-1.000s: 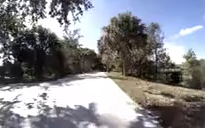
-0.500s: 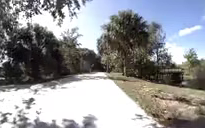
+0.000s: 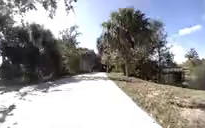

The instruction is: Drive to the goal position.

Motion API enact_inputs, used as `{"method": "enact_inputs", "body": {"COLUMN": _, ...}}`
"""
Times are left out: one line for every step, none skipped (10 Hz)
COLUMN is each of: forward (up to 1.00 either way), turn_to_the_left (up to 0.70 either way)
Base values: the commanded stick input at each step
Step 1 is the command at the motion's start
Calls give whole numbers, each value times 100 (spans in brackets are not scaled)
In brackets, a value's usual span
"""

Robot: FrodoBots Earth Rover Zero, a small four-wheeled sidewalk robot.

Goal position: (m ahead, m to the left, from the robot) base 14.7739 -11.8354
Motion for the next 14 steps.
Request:
{"method": "enact_inputs", "body": {"forward": 85, "turn_to_the_left": 0}}
{"method": "enact_inputs", "body": {"forward": 85, "turn_to_the_left": 0}}
{"method": "enact_inputs", "body": {"forward": 85, "turn_to_the_left": 0}}
{"method": "enact_inputs", "body": {"forward": 85, "turn_to_the_left": 0}}
{"method": "enact_inputs", "body": {"forward": 85, "turn_to_the_left": 0}}
{"method": "enact_inputs", "body": {"forward": 85, "turn_to_the_left": 0}}
{"method": "enact_inputs", "body": {"forward": 85, "turn_to_the_left": 0}}
{"method": "enact_inputs", "body": {"forward": 85, "turn_to_the_left": 0}}
{"method": "enact_inputs", "body": {"forward": 85, "turn_to_the_left": 0}}
{"method": "enact_inputs", "body": {"forward": 85, "turn_to_the_left": 0}}
{"method": "enact_inputs", "body": {"forward": 85, "turn_to_the_left": 0}}
{"method": "enact_inputs", "body": {"forward": 85, "turn_to_the_left": 0}}
{"method": "enact_inputs", "body": {"forward": 85, "turn_to_the_left": 0}}
{"method": "enact_inputs", "body": {"forward": 85, "turn_to_the_left": 0}}
